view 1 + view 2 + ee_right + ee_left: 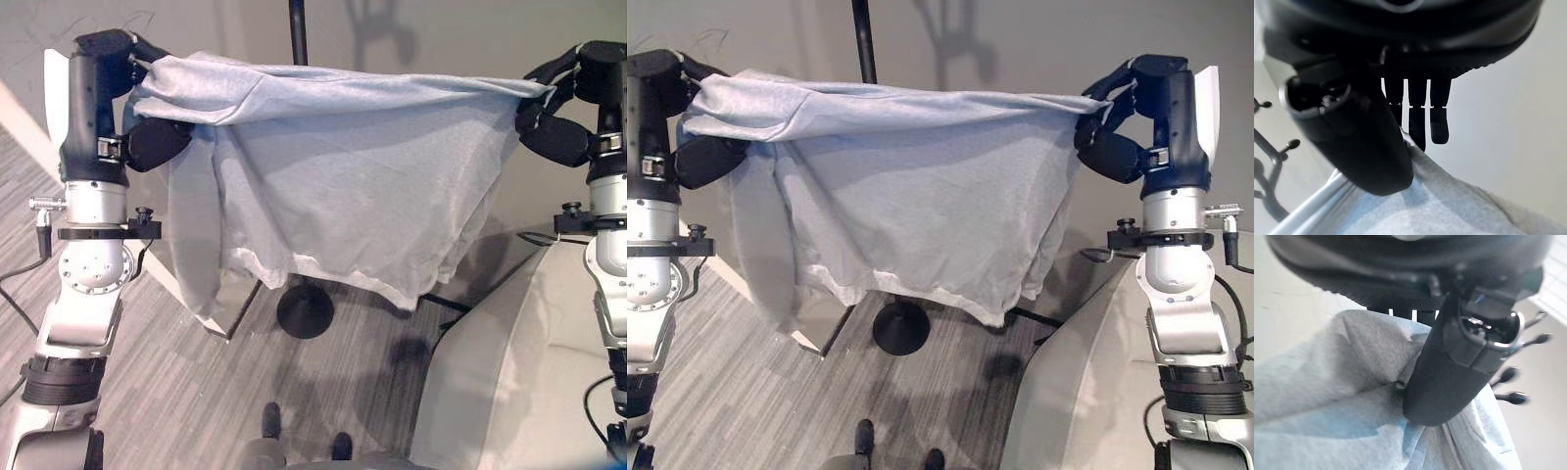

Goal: Hang the clothes on the sofa on the clothes rack.

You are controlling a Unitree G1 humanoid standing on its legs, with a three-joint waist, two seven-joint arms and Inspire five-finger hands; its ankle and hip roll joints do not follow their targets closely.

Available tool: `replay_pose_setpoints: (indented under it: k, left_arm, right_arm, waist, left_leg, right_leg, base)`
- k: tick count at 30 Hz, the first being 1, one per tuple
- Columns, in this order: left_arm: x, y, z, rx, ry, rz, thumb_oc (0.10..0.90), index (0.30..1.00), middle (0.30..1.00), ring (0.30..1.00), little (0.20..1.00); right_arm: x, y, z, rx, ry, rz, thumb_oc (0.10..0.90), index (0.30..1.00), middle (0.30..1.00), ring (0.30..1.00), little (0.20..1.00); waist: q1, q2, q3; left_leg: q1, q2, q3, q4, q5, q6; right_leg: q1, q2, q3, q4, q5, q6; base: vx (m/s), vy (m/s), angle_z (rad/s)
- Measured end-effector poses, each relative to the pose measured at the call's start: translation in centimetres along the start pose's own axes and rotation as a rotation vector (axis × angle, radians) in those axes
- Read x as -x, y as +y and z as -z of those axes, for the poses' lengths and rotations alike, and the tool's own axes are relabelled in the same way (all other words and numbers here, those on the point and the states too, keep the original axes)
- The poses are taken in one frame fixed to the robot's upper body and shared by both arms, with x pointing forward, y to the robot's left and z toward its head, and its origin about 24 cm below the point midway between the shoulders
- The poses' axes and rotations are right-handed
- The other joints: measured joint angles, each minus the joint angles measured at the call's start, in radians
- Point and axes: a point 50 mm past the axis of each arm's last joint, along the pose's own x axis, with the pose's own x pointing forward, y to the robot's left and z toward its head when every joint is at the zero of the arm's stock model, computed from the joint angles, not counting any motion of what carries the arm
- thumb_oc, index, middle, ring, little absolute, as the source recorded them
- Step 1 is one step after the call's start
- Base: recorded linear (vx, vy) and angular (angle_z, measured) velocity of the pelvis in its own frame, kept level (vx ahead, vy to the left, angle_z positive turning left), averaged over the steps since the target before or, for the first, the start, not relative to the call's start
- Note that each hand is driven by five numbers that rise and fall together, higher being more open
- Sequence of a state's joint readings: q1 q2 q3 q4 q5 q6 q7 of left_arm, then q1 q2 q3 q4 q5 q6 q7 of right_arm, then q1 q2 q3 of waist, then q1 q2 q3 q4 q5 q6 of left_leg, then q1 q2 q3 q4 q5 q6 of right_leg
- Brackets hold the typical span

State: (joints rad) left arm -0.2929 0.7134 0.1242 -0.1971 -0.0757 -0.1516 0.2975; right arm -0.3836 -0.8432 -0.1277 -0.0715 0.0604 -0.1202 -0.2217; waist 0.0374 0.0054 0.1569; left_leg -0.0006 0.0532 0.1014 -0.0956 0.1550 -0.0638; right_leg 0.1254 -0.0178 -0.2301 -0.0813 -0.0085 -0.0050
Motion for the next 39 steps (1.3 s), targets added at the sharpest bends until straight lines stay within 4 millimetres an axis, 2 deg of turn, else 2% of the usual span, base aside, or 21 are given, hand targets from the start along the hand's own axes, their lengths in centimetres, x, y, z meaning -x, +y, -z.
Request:
replay_pose_setpoints:
  k: [2,6,11,15,20,22,27,30,35,39]
  left_arm:
    - [-0.1,0.5,0.0,-0.007,-0.003,-0.023,0.4,0.3,0.3,0.3,0.3]
    - [-0.2,1.0,-0.2,-0.016,-0.011,-0.048,0.4,0.3,0.3,0.3,0.3]
    - [-0.8,1.6,-0.7,-0.026,-0.041,-0.094,0.4,0.3,0.3,0.3,0.3]
    - [-1.8,2.1,-1.6,-0.046,-0.088,-0.104,0.4,0.3,0.3,0.3,0.3]
    - [-4.7,2.3,-3.5,-0.062,-0.193,-0.11,0.4,0.3,0.3,0.3,0.3]
    - [-6.5,1.1,-3.9,-0.053,-0.211,-0.08,0.4,0.3,0.3,0.3,0.3]
    - [-9.1,-0.8,-4.8,-0.114,-0.244,0.025,0.4,0.3,0.3,0.3,0.3]
    - [-10.9,-1.6,-4.3,-0.159,-0.212,0.048,0.4,0.3,0.3,0.3,0.3]
    - [-12.2,-1.9,-2.8,-0.223,-0.129,0.061,0.4,0.3,0.3,0.3,0.3]
    - [-13.1,-1.7,-1.4,-0.271,-0.041,0.048,0.4,0.3,0.3,0.3,0.3]
  right_arm:
    - [-0.1,0.1,-0.3,0.003,-0.011,-0.002,0.4,0.3,0.3,0.3,0.3]
    - [-0.8,0.1,-0.9,0.003,-0.041,0.006,0.4,0.3,0.3,0.3,0.3]
    - [-2.2,-0.5,-2.3,-0.006,-0.1,0.042,0.4,0.3,0.3,0.3,0.3]
    - [-3.2,-1.5,-2.9,0.068,-0.132,0.035,0.4,0.3,0.3,0.3,0.3]
    - [-6.9,-3.3,-4.4,0.186,-0.174,0.053,0.4,0.3,0.3,0.3,0.3]
    - [-8.8,-4.1,-4.4,0.274,-0.144,0.046,0.4,0.3,0.3,0.3,0.3]
    - [-11.6,-5.0,-4.8,0.333,-0.092,0.061,0.4,0.3,0.3,0.3,0.3]
    - [-13.1,-5.4,-5.1,0.349,-0.058,0.07,0.4,0.3,0.3,0.3,0.3]
    - [-15.1,-3.6,-5.9,0.285,-0.029,0.073,0.4,0.3,0.3,0.3,0.3]
    - [-16.2,-0.7,-6.1,0.221,0.009,0.038,0.4,0.3,0.3,0.3,0.3]
  waist:
    - [0.018,0.0,0.0]
    - [0.046,0.0,0.0]
    - [0.053,0.0,0.001]
    - [0.049,0.002,0.001]
    - [0.044,-0.005,-0.004]
    - [0.045,-0.008,-0.007]
    - [0.042,-0.021,-0.018]
    - [0.041,-0.022,-0.018]
    - [0.038,-0.027,-0.021]
    - [0.042,-0.037,-0.023]
  left_leg:
    - [0.014,-0.035,0.02,0.001,-0.014,0.017]
    - [0.032,-0.061,0.032,0.0,-0.026,0.034]
    - [0.031,-0.061,0.042,-0.001,-0.054,0.055]
    - [0.029,-0.056,0.058,-0.001,-0.071,0.059]
    - [0.023,-0.055,0.072,0.0,-0.074,0.06]
    - [0.022,-0.054,0.07,0.0,-0.074,0.06]
    - [0.011,-0.052,0.075,0.0,-0.074,0.06]
    - [0.007,-0.052,0.082,0.001,-0.074,0.061]
    - [-0.008,-0.048,0.089,0.001,-0.074,0.061]
    - [-0.05,-0.039,0.095,0.001,-0.073,0.061]
  right_leg:
    - [0.011,-0.039,0.0,-0.009,-0.001,0.027]
    - [0.025,-0.066,0.0,-0.009,-0.006,0.054]
    - [0.019,-0.067,0.0,-0.009,-0.02,0.068]
    - [0.012,-0.067,0.0,-0.009,-0.02,0.071]
    - [-0.001,-0.071,-0.005,-0.009,-0.013,0.079]
    - [-0.002,-0.07,-0.009,-0.008,-0.012,0.079]
    - [-0.015,-0.068,-0.025,-0.008,-0.012,0.079]
    - [-0.02,-0.068,-0.03,-0.008,-0.012,0.079]
    - [-0.041,-0.067,-0.03,-0.008,-0.012,0.079]
    - [-0.088,-0.058,-0.031,-0.008,-0.009,0.077]
  base:
    - [0.13,0.13,-0.14]
    - [0.09,0.088,-0.05]
    - [0.06,0.057,-0.05]
    - [0.03,0.024,-0.11]
    - [0.02,0.008,-0.11]
    - [0.01,-0.008,0.02]
    - [0.01,-0.006,-0.01]
    - [0.01,-0.004,-0.03]
    - [0.0,-0.009,-0.09]
    - [0.0,-0.004,-0.06]
